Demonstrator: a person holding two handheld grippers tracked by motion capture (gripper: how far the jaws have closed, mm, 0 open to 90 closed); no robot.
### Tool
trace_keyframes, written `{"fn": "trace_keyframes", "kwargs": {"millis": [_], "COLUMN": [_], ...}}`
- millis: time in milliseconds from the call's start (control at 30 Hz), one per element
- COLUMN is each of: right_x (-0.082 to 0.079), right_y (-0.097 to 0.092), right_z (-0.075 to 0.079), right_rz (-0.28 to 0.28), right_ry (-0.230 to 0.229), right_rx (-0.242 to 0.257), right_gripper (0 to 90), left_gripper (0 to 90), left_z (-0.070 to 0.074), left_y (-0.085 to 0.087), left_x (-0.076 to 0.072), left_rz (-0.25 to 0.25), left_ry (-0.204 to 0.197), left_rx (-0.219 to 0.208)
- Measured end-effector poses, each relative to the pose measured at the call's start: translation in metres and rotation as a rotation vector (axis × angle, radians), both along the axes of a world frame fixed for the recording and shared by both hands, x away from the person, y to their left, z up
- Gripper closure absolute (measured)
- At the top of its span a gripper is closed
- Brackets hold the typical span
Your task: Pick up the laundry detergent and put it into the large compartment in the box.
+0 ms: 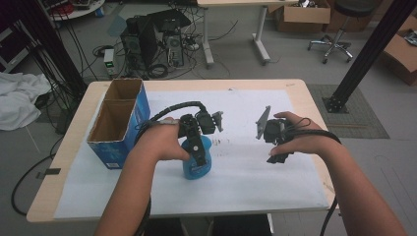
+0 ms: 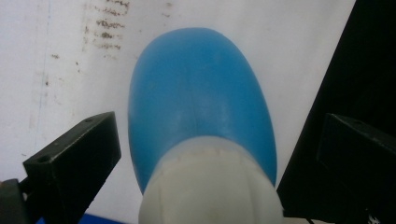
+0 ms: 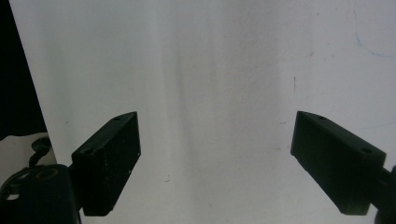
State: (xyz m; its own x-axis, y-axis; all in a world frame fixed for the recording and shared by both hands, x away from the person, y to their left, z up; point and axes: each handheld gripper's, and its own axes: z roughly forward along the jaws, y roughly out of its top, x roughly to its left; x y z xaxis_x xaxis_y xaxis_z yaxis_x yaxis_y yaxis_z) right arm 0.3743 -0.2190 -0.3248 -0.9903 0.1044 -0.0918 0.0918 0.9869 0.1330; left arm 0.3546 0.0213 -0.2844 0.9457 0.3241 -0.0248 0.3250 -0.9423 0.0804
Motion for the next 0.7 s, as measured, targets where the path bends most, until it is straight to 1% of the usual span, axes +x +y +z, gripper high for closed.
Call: {"fn": "trace_keyframes", "kwargs": {"millis": [200,300,400,700], "right_x": [0.0014,0.0019,0.0023,0.0024], "right_y": [0.0007,0.0013,0.0015,-0.0007], "right_z": [-0.0019,-0.0018,-0.0020,-0.0039], "right_rz": [0.007,0.007,0.008,0.003], "right_ry": [0.000,0.000,-0.001,0.002], "right_rx": [0.002,0.001,0.002,0.006], "right_gripper": [16.0,16.0,15.9,15.9], "left_gripper": [0.3,0.7,1.7,9.0], "left_z": [-0.0054,-0.0077,-0.0090,-0.0097], "left_y": [-0.0006,-0.0013,-0.0020,-0.0040], "left_x": [0.0015,0.0016,0.0016,0.0017], "left_rz": [0.007,0.010,0.015,0.028], "left_ry": [-0.002,-0.002,-0.012,-0.028], "left_rx": [0.008,0.023,0.027,0.039]}}
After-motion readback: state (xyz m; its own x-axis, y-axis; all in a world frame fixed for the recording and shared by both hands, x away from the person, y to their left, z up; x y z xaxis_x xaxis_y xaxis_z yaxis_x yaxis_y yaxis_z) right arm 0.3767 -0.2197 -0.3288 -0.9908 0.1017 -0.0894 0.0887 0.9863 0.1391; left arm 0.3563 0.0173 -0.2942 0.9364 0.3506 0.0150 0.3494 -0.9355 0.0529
